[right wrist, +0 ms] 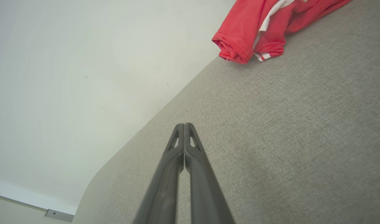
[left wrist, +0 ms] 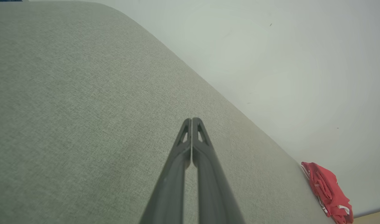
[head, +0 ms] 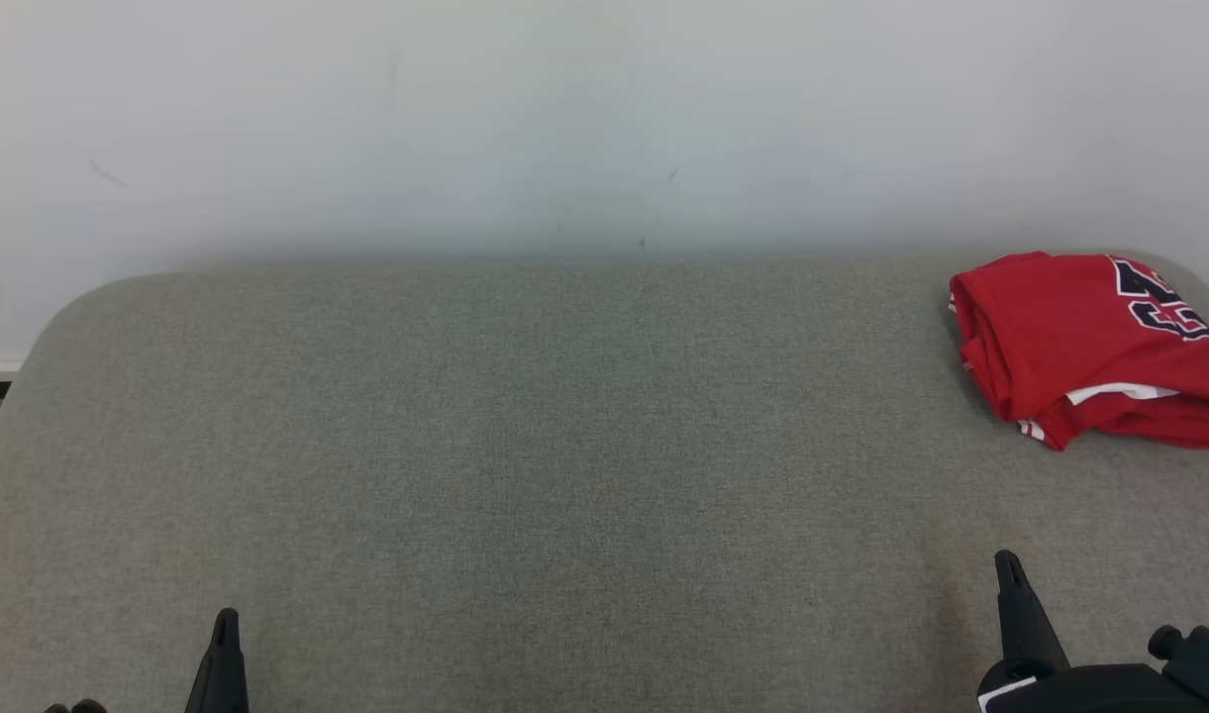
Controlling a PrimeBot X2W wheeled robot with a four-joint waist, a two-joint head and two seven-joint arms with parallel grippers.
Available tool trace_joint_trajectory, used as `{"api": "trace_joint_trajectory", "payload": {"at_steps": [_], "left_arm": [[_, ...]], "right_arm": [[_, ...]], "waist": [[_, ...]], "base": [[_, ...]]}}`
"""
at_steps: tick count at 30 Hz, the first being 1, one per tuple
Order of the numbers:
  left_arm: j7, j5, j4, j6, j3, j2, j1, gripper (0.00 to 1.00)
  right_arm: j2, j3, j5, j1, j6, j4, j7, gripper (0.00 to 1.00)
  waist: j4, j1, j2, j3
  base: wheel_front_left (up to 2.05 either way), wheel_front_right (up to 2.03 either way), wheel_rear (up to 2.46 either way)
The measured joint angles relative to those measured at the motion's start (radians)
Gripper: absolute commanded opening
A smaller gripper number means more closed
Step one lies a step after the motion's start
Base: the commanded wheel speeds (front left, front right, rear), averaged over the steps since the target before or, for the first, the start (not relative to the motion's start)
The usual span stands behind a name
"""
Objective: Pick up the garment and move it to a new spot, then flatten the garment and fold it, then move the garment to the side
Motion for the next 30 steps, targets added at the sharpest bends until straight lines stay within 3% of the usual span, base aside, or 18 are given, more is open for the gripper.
{"api": "trace_joint_trajectory", "payload": {"at_steps": [30], "left_arm": [[0.088, -0.321, 0.006, -0.001, 0.026, -0.033, -0.049, 0.00]], "right_arm": [[0.001, -0.026, 0.341, -0.047, 0.000, 0.015, 0.068, 0.00]], "waist": [[-0.002, 0.0000, 0.0000, 0.005]], "base": [[0.00, 0.00, 0.00]]}}
